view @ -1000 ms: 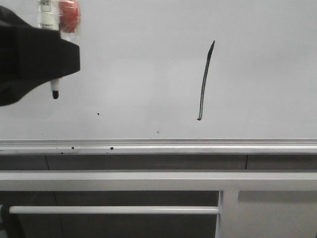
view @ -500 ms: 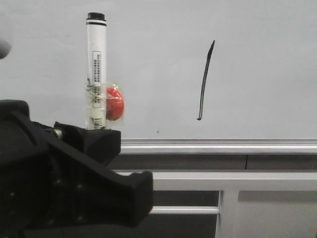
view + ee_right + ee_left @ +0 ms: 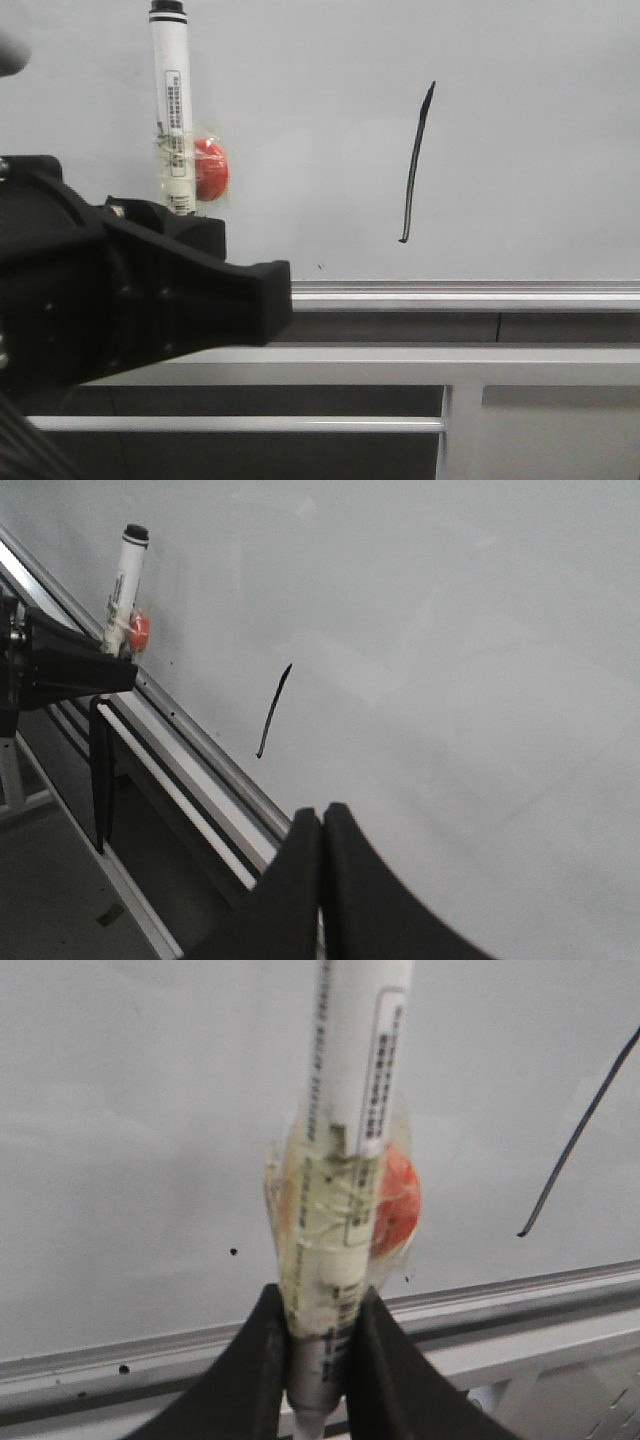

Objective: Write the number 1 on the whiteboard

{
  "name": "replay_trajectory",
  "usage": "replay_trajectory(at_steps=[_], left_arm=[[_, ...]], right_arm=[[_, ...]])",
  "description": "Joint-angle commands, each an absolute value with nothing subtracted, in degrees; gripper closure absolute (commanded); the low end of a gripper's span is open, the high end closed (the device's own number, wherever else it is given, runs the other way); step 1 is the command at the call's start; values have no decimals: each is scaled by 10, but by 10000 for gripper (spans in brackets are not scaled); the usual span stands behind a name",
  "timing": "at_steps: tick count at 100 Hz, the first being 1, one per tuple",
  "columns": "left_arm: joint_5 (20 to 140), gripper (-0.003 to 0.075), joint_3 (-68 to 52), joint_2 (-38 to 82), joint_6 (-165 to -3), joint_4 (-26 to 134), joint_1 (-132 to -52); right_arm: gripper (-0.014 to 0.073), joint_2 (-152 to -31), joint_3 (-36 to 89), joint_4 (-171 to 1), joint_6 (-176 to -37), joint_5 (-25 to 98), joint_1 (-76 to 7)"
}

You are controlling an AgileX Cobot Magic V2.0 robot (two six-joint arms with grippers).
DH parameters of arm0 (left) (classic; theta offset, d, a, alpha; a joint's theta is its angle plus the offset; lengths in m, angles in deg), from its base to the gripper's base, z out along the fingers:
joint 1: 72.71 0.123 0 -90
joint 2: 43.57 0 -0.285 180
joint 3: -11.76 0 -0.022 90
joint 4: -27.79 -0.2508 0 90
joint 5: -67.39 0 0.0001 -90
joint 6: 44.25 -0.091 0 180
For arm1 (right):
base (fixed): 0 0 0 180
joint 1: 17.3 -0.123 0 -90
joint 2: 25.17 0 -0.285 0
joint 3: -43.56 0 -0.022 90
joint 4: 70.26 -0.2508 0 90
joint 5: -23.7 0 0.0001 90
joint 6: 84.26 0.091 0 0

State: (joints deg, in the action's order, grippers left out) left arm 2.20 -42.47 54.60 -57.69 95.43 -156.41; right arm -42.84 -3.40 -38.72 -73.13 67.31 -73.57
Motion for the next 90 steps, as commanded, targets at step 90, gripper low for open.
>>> replay_trajectory(at_steps=[90], left_arm=[[-118, 741, -402, 529, -573, 1002, -1502]], right_arm=[[657, -436, -27, -351, -731, 608, -733]])
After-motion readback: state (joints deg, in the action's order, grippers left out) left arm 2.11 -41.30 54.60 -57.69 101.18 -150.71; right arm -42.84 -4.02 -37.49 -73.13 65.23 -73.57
